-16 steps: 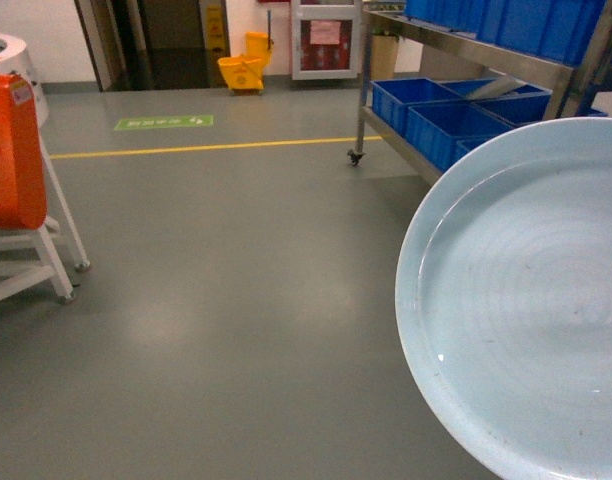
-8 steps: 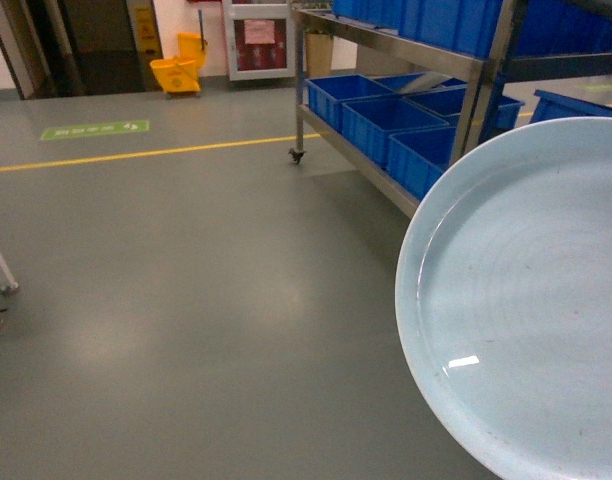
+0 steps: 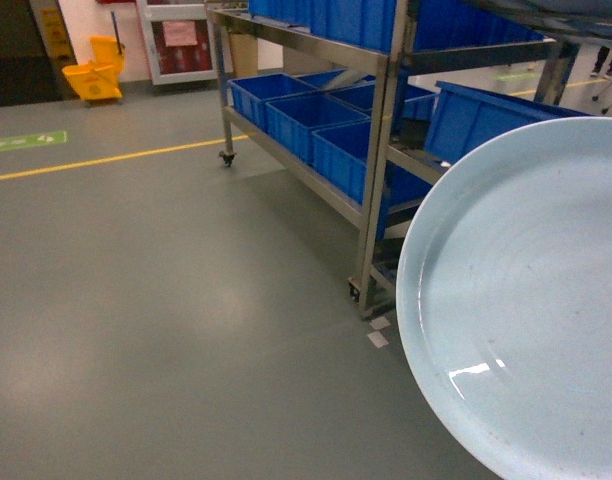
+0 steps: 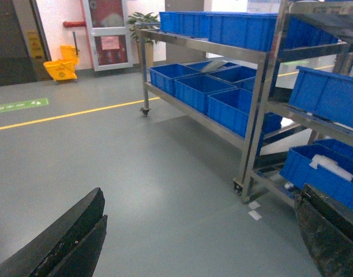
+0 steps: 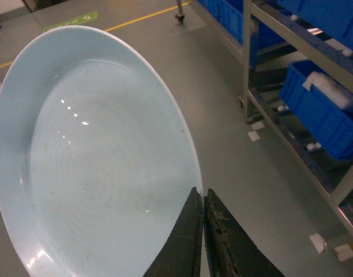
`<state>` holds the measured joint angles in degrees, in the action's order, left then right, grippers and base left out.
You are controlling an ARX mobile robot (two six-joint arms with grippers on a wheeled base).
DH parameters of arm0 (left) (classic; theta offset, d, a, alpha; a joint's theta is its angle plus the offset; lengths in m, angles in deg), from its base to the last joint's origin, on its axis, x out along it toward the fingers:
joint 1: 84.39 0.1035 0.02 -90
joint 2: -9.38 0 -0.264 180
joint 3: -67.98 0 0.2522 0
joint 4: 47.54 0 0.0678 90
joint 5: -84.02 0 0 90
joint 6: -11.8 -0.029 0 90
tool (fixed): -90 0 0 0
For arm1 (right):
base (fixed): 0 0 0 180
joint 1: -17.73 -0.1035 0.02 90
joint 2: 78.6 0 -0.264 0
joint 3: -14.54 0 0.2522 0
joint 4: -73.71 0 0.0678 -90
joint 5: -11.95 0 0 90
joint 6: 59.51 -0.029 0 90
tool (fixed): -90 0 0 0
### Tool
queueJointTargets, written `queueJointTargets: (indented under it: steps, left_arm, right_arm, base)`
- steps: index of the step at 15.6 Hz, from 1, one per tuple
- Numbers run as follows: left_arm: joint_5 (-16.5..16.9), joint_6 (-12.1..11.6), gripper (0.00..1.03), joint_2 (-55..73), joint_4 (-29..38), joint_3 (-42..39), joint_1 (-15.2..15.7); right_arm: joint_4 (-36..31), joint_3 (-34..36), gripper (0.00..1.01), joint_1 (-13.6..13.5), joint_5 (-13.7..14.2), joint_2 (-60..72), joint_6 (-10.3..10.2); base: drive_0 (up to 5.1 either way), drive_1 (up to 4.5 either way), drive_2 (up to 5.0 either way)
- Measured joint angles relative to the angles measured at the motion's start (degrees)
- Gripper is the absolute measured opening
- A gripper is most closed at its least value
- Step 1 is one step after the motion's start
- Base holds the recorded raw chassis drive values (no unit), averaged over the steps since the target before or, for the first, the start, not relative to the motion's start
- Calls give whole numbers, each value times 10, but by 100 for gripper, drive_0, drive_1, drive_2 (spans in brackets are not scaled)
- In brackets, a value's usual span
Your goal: Place blue tray on left shelf second layer neatly
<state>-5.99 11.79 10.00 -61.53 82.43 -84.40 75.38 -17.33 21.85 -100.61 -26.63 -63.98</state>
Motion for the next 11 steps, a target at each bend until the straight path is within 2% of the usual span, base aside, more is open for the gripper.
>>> queueJointTargets:
  steps: [6,11]
  left_arm:
    - [0,0,98,0,0,0,0]
    - [0,0,98,0,0,0,0]
  right_arm:
    - [0,0,2,0,0,0,0]
    - [0,0,2,0,0,-3,0]
  base:
    - [-149,-149,-149]
    - [-174,259,-607]
